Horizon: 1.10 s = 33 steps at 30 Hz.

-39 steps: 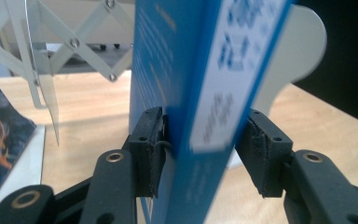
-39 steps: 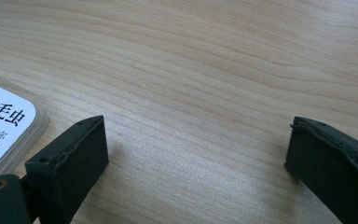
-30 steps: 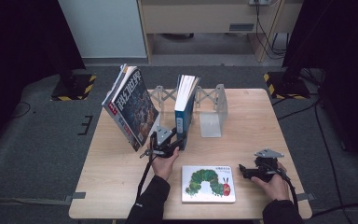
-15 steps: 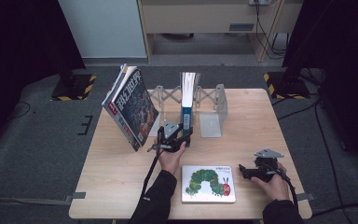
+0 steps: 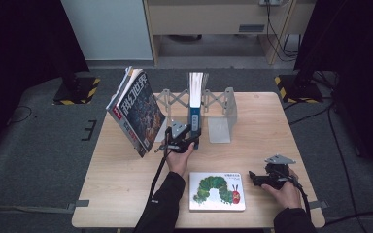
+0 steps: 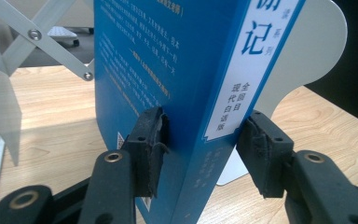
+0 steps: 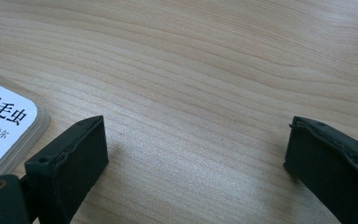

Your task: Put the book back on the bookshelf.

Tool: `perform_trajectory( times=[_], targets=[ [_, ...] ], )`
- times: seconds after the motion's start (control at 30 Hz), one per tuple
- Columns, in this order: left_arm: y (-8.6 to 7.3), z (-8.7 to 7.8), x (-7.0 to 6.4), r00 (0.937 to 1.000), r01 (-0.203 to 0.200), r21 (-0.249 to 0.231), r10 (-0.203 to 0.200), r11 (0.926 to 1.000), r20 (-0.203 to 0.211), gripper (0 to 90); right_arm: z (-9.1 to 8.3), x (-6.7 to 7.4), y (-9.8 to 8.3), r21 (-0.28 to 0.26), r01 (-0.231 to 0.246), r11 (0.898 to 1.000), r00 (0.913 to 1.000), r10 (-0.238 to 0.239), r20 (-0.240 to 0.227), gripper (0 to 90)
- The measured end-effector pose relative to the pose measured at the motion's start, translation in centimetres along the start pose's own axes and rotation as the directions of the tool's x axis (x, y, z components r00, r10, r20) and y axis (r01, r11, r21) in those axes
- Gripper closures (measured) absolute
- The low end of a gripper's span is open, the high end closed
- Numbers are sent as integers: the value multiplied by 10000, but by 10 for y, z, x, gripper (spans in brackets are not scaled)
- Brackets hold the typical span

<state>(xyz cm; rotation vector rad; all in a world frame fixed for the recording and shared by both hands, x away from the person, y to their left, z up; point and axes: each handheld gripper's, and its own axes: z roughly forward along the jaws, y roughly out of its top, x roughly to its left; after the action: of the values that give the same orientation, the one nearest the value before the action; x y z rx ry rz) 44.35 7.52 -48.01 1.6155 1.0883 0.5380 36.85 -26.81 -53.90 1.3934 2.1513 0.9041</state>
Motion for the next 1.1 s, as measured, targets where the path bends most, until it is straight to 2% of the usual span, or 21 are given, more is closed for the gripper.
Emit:
perform_trajectory(
  times=[0.27, 0.5, 0.57, 0.6, 0.63, 0.7, 0.87, 1.0, 1.1],
  targets=[
    [1, -8, 1, 9997, -234, 8, 234, 9997, 68, 500, 0, 0, 0, 1, -2, 10000, 10000, 2, -2, 60],
    [5, -24, -1, 9969, -759, 218, 754, 9969, 240, 456, 0, 0, 0, 4, -17, 10000, 10000, 17, -14, 58],
    [5, -31, -2, 9943, -1053, 363, 1045, 9938, 213, 448, 0, 0, 0, 8, -28, 10000, 10000, 28, -28, 53],
    [5, -31, -2, 9943, -1053, 363, 1045, 9938, 213, 445, 0, 0, 0, 8, -28, 10000, 10000, 28, -28, 53],
    [7, -37, -1, 9920, -1260, 460, 1253, 9910, 173, 441, 0, 0, 0, -13, -29, 10000, 10000, 29, -8, 51],
    [9, -44, 1, 9920, -1248, 597, 1236, 9904, 235, 438, 1, -1, 0, 31, -8, 10000, 10000, 8, -22, 41],
    [13, -59, 4, 9857, -1686, 906, 1675, 9815, 202, 420, 1, 0, 0, 18, -46, 10000, 10000, 46, -4, 41],
    [14, -70, 4, 9835, -1799, 1195, 1761, 9764, 412, 400, 1, 0, 0, 43, -45, 10000, 10000, 45, -35, 26],
    [12, -77, 5, 9861, -1617, 1449, 1540, 9761, 631, 385, 1, 0, 1, 79, -26, 10000, 10000, 27, -77, 18]
  ],
)
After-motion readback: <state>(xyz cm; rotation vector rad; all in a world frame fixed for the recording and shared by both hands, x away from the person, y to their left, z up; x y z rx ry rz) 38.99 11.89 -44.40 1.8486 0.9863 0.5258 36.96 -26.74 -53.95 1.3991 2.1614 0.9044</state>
